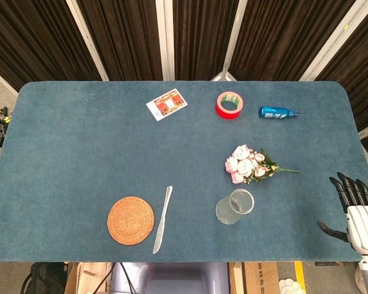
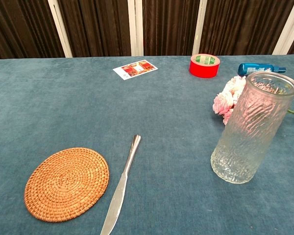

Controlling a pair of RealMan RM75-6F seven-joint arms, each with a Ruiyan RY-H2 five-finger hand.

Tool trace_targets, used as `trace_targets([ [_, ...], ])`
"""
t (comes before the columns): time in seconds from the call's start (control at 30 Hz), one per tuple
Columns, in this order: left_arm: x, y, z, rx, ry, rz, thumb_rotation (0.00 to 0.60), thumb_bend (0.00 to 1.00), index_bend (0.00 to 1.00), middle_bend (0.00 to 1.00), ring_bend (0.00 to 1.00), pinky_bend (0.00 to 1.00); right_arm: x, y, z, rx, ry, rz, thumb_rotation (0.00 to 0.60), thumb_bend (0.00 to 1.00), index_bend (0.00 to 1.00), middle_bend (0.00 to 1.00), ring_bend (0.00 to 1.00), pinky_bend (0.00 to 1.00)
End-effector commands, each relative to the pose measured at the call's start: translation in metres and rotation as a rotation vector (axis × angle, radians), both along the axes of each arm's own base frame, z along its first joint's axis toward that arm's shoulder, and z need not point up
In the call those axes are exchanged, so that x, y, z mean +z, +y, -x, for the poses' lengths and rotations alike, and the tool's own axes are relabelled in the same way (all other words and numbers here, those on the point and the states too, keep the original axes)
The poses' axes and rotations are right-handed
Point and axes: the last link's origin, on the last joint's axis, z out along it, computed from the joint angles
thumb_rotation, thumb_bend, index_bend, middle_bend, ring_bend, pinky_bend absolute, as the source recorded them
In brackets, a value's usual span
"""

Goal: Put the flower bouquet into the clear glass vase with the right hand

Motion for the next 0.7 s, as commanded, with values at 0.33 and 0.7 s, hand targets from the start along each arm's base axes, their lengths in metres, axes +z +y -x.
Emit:
trace_targets([
  [0.33, 0.001, -0.006, -0.003, -0.024, -0.006, -0.006, 0.600, 0.22, 0.12, 0.00, 0.00, 0.05, -0.007, -0.003, -0.001, -0.006, -0.013, -0.052, 0.600, 0.13, 0.10, 0.06, 0.07, 0.00],
  [0.7, -0.004, -0.008, -0.006, -0.026, 0.014, 0.009, 0.600, 0.22, 0.12, 0.00, 0.00, 0.05, -0.018, -0.019, 0.000, -0.020, -0.031, -0.115, 0.600, 0.13, 0.10, 0.06, 0.07, 0.00],
])
